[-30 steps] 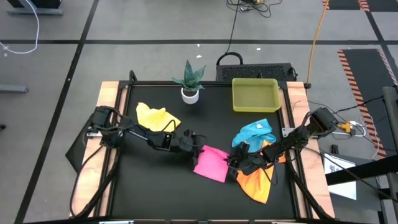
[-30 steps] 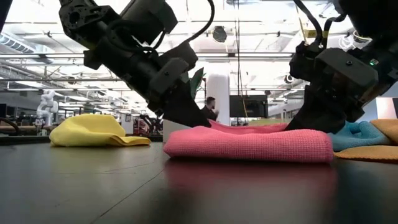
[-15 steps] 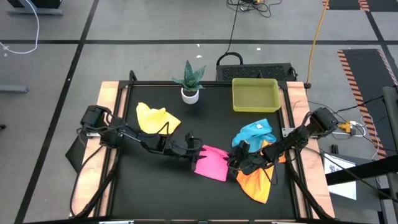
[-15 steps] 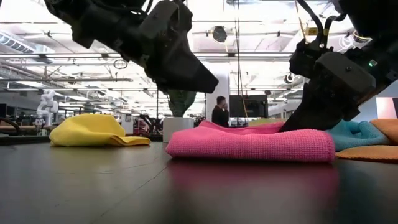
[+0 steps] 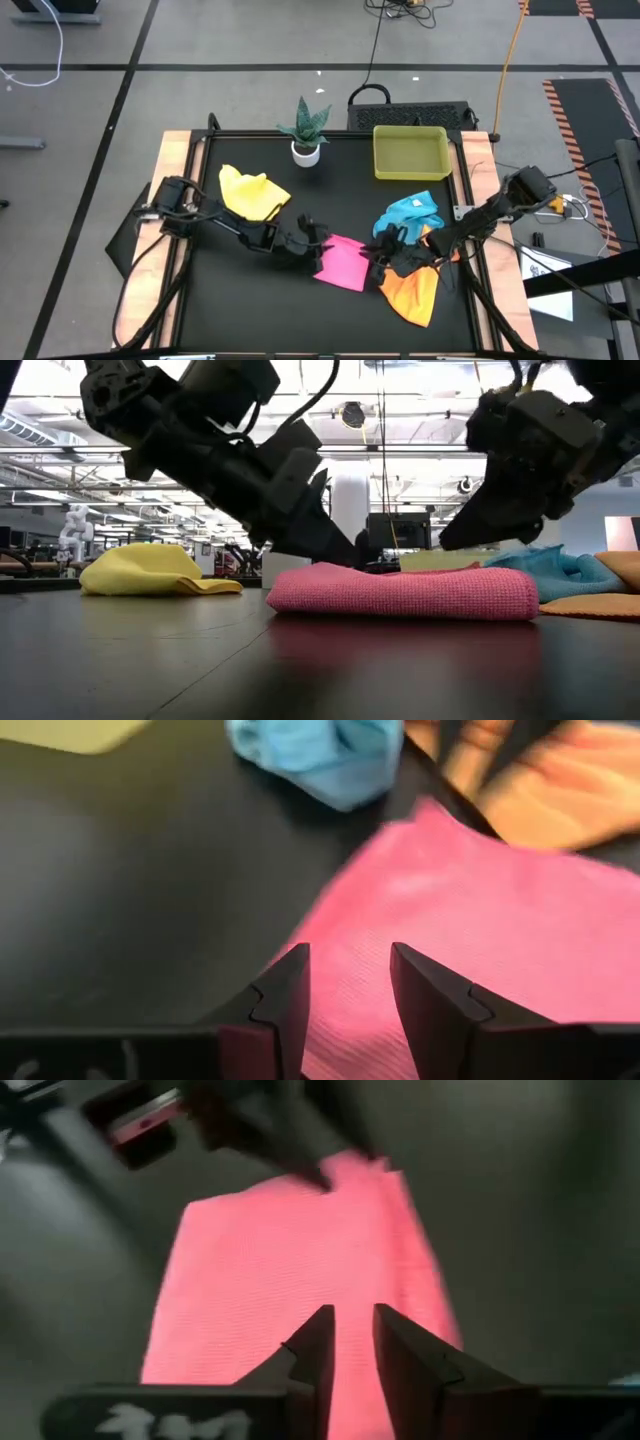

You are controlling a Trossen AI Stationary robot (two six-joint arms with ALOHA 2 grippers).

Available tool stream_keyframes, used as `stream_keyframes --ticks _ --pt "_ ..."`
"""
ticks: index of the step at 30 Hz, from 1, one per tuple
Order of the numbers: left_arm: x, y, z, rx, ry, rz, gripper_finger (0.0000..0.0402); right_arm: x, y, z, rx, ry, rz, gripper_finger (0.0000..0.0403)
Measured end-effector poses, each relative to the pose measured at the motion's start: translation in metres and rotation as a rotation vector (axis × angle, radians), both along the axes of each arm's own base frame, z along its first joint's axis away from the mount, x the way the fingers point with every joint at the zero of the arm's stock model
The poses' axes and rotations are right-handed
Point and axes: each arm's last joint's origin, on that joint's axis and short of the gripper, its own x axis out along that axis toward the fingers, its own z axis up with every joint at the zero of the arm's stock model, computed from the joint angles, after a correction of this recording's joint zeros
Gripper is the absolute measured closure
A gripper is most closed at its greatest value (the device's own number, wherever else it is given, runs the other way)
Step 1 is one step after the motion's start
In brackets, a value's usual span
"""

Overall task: Fold microfiber towels
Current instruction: Fold the pink microfiber cloth

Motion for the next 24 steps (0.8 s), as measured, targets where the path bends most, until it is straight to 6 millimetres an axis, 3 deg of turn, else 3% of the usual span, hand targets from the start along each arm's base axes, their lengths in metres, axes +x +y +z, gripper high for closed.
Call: stream_keyframes --ticks 5,11,17,21,24 --pt "-0.001 0.01 -0.005 -0.009 0.051 0.044 0.0259 0.01 -0.008 -0.02 -0.02 0.045 -0.006 0.0393" --pt "-0.008 0.015 -0.015 -0.006 0.177 0.073 0.0259 0.012 -0.013 -0.037 -0.014 0.098 -0.057 0.0396" --pt "-0.017 0.008 0.002 0.018 0.204 0.074 0.0259 0.008 -0.006 -0.023 -0.021 0.061 -0.002 0.0402" --pt "-0.019 -0.002 0.029 0.005 0.099 0.044 0.0259 0.008 -0.001 -0.01 -0.022 -0.003 0.037 0.0402" --pt "-0.017 -0.009 0.035 -0.004 0.049 -0.051 0.0259 0.013 0.006 -0.003 -0.019 -0.074 0.151 0.0402"
